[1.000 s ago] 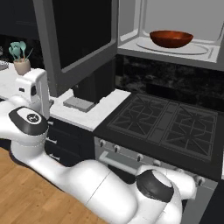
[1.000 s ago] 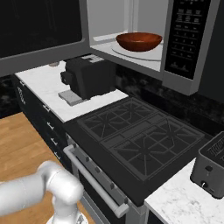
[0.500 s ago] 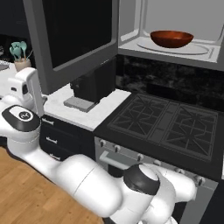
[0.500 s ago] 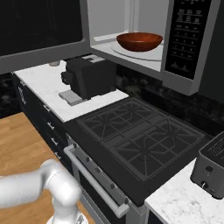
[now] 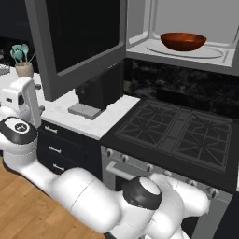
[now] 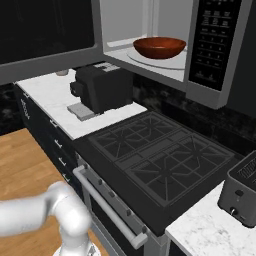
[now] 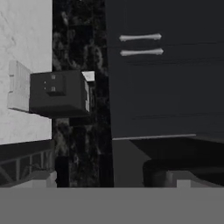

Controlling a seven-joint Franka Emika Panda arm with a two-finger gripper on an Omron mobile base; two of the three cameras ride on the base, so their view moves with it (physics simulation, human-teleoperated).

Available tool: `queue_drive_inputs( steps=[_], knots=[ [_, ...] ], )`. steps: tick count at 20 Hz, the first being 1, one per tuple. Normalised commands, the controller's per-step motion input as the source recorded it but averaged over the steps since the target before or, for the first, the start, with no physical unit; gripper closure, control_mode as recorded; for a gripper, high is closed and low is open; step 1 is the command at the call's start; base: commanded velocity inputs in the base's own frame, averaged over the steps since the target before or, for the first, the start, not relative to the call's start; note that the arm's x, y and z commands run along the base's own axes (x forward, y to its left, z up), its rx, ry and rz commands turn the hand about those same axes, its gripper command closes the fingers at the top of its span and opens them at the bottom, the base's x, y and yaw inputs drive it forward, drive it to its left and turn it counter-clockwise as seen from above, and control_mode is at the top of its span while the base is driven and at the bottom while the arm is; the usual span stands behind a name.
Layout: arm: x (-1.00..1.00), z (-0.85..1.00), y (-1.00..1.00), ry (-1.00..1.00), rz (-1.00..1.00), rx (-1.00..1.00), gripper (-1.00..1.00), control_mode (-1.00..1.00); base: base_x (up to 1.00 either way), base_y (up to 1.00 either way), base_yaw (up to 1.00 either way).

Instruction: Pick the sweet potato from the sink and place it in the bowl. Then pick the bowl and place it in the microwave. Then close the microwave door and press the start button.

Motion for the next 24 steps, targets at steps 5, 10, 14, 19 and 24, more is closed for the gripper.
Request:
queue_drive_inputs(
  steps=[5, 10, 14, 19, 24],
  knots=[
    [0.62, -0.15, 0.24, 0.0, 0.0, 0.0, -1.0, -1.0, 0.0, 0.0, 0.0],
    [0.57, 0.06, -0.52, 0.0, 0.0, 0.04, -1.0, -1.0, 0.0, 0.0, 0.0],
    [0.21, 0.18, -0.9, 0.0, 0.0, 0.08, -1.0, -1.0, 0.0, 0.0, 0.0],
    [0.01, 0.2, -0.92, 0.0, 0.0, 0.12, -1.0, -1.0, 0.0, 0.0, 0.0],
    [-0.13, 0.32, -0.94, 0.0, 0.0, 0.15, -1.0, -1.0, 0.0, 0.0, 0.0]
  ],
)
